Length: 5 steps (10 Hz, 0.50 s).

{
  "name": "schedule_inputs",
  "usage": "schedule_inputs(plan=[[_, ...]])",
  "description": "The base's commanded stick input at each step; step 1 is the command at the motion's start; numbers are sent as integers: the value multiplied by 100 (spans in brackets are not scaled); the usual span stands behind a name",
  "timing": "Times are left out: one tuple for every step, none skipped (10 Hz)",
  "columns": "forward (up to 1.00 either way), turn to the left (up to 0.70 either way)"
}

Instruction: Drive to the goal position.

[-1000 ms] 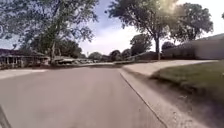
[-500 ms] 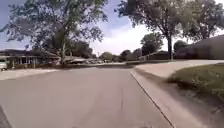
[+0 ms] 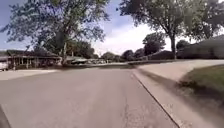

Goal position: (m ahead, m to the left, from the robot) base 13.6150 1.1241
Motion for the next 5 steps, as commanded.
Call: schedule_inputs(plan=[[70,3],[70,3],[70,3],[70,3],[70,3]])
